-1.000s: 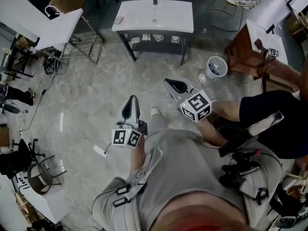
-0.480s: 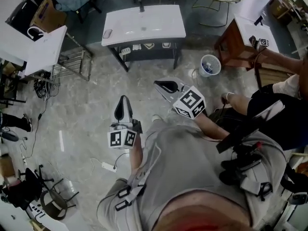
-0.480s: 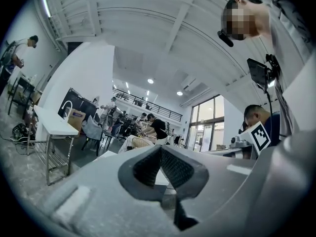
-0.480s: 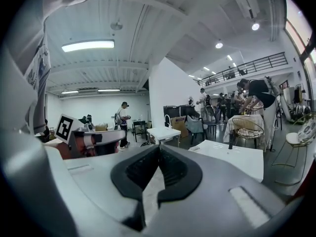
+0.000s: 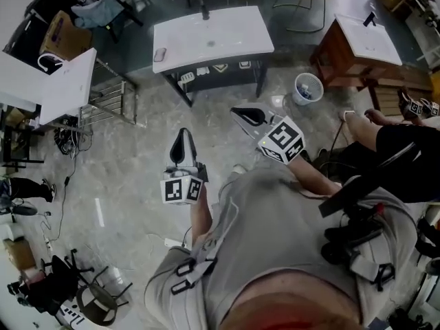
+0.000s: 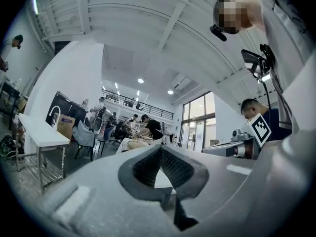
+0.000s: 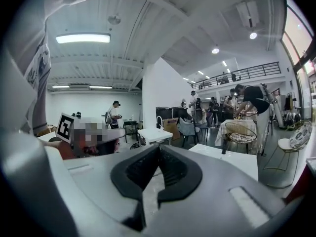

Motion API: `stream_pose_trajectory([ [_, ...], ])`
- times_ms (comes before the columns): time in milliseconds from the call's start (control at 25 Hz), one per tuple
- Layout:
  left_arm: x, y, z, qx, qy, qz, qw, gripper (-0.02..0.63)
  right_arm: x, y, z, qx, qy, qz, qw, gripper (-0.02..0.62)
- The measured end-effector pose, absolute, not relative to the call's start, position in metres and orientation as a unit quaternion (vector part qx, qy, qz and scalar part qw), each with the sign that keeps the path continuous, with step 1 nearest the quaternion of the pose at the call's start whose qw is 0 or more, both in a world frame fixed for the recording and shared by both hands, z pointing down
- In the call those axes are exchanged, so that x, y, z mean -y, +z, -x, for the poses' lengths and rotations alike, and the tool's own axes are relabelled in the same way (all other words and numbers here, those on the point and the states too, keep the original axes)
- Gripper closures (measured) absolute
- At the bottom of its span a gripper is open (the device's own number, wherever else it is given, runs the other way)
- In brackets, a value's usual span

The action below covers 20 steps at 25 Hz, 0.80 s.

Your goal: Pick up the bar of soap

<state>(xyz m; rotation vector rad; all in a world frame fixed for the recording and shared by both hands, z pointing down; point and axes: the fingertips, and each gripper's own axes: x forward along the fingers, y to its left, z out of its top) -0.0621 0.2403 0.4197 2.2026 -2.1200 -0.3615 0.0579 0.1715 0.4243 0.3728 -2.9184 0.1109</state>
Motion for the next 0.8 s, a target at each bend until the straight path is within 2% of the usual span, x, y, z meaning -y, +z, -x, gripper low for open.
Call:
stream_pose_trajectory([
  [400,-0.22,0.419,0.06,0.662,-0.129,-0.738,0.03,0.607,-0.157,0.443,-0.077,0.976,0.041,-0.176,0.125,0.592],
  [800,-0.241,0.455,0.081,0.694,-0.124,-0.707,0.067,0.607,-0.146,0.452,-0.007,0.987,0.041,-0.11,0.106,0.592],
])
